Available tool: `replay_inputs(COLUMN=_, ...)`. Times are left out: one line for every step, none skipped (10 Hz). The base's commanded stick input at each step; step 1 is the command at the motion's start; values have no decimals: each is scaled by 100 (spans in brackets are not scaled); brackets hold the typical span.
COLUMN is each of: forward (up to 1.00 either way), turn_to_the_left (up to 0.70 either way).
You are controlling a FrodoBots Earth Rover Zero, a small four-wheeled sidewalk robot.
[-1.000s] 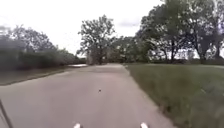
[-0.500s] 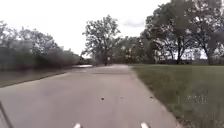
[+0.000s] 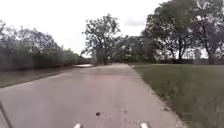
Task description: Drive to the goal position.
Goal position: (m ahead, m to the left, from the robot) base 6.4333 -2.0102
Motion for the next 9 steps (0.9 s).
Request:
replay_inputs(forward=100, turn_to_the_left=0)
replay_inputs(forward=100, turn_to_the_left=0)
replay_inputs(forward=100, turn_to_the_left=0)
replay_inputs(forward=100, turn_to_the_left=0)
replay_inputs(forward=100, turn_to_the_left=0)
replay_inputs(forward=100, turn_to_the_left=0)
replay_inputs(forward=100, turn_to_the_left=0)
replay_inputs(forward=100, turn_to_the_left=0)
replay_inputs(forward=100, turn_to_the_left=0)
